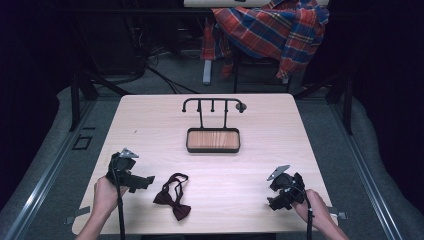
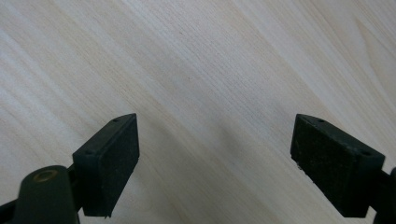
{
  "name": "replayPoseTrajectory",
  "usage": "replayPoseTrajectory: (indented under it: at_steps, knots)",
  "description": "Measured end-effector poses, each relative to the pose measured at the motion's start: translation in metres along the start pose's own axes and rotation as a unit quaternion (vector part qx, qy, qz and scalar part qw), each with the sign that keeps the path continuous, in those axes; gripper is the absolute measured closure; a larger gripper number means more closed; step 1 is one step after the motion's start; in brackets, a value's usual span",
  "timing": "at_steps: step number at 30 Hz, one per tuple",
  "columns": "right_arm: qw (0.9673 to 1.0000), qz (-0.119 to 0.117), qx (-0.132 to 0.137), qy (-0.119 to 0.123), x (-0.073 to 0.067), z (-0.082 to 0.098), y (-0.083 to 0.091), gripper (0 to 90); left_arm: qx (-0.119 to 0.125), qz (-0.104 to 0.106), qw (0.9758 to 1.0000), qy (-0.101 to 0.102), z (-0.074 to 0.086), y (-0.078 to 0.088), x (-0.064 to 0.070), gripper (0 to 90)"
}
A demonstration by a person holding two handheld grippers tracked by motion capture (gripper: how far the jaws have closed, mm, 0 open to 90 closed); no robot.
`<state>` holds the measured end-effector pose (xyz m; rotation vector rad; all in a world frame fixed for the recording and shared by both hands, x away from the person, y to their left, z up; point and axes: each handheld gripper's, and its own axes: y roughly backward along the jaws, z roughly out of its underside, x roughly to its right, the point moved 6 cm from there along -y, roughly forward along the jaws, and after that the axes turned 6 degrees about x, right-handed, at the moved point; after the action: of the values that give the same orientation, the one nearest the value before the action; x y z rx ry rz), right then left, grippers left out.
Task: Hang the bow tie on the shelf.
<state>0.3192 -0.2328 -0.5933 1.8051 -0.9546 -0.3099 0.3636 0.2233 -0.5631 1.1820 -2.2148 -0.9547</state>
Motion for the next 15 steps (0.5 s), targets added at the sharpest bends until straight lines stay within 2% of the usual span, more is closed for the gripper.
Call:
replayPoseTrajectory:
  at_steps: [3, 11, 15]
  knots:
    - [1.0000, -0.001, -0.003, 0.003, -0.0003, 0.0002, 0.0005, 15.2, 0.014, 0.003, 0.9999, 0.002, -0.0019, 0.0012, -0.0008, 0.0]
    - [0.9999, 0.000, -0.009, 0.006, -0.0008, 0.0008, 0.0003, 15.2, 0.028, 0.001, 0.9996, 0.000, -0.0029, 0.0022, -0.0047, 0.0]
    - [1.0000, -0.003, -0.003, -0.001, -0.0018, 0.0006, -0.0018, 15.2, 0.035, 0.005, 0.9994, -0.003, -0.0039, 0.0028, -0.0043, 0.0]
